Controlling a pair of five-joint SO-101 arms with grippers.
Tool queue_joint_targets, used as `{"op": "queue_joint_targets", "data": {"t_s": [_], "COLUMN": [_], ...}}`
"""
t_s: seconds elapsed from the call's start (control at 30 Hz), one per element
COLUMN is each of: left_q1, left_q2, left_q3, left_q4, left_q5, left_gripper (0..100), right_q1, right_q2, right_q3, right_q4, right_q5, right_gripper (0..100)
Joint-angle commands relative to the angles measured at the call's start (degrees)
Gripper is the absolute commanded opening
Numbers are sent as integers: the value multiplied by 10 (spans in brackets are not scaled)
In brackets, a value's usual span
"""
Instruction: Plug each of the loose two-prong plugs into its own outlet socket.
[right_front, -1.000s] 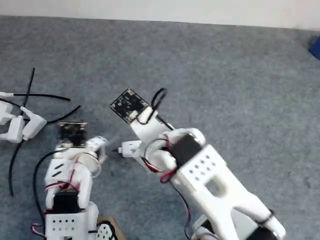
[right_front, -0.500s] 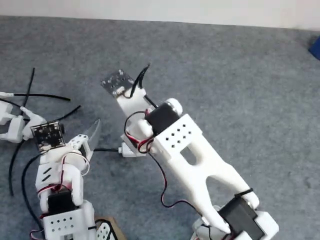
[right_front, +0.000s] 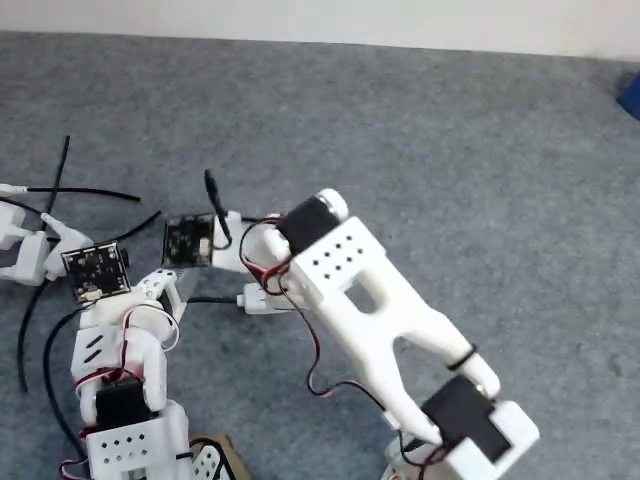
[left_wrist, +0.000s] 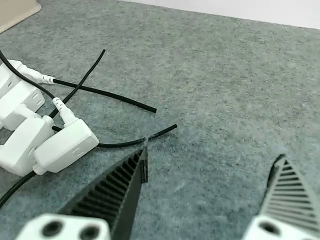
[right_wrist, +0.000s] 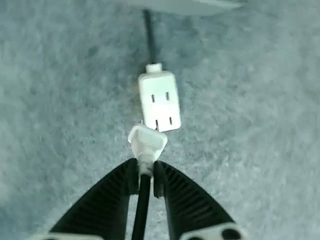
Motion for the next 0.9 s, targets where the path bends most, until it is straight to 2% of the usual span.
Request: {"op": "queue_joint_targets", "data": {"t_s": [0.0, 0.47, 0.87], "left_q1": [-3, -2, -2], "left_q2": [-4, -2, -5], "left_q3": [8, 8, 8], "left_q4": [-8, -7, -2], "left_q5": [4, 4, 4], "left_gripper": [375, 375, 375], "right_q1": [8, 0, -41], "right_q2": [11, 160, 205], "right_q3": [-33, -279, -328], "right_q4": [1, 85, 125], "right_q5": [60, 74, 198], "right_gripper": [8, 8, 8]}}
